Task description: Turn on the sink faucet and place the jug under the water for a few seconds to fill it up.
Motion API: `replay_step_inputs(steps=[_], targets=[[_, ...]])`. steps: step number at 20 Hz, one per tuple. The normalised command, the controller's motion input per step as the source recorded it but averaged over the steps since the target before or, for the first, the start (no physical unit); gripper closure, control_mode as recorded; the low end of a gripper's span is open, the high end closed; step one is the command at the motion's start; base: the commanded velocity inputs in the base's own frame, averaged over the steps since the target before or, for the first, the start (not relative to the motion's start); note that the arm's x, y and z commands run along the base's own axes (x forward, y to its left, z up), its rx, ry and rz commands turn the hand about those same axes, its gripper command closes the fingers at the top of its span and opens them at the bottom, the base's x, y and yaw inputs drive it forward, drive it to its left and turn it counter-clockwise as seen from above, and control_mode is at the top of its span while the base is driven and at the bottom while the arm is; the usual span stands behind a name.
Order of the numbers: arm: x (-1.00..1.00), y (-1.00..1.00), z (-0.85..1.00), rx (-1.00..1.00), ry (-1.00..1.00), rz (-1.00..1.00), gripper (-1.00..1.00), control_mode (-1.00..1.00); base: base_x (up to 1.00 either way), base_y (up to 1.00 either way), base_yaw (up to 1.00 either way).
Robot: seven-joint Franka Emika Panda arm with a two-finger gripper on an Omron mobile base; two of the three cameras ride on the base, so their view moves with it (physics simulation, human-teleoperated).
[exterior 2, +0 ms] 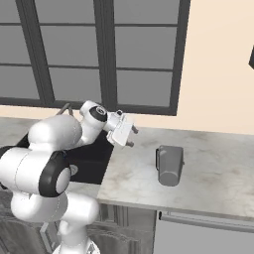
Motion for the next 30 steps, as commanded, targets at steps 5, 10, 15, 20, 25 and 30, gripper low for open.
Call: replay_step_inputs(steps=[5,10,15,20,25,30], targets=[[0.14,-0.35,-0.31,0.0,0.0,-0.06,-1.0,-1.0,0.0,0.0,0.0],[0.21,-0.39,-0.24,0.0,0.0,-0.05,-1.0,-1.0,0.0,0.0,0.0],[0.2,-0.38,-0.22,0.0,0.01,-0.04,-1.0,-1.0,0.0,0.0,0.0],[0.12,-0.33,-0.19,0.0,0.0,-0.04,-1.0,-1.0,0.0,0.0,0.0],[0.0,-0.14,-0.15,0.0,0.0,-0.02,-1.0,-1.0,0.0,0.0,0.0],[0.06,-0.13,-0.13,0.0,0.0,-0.02,-1.0,-1.0,0.0,0.0,0.0]])
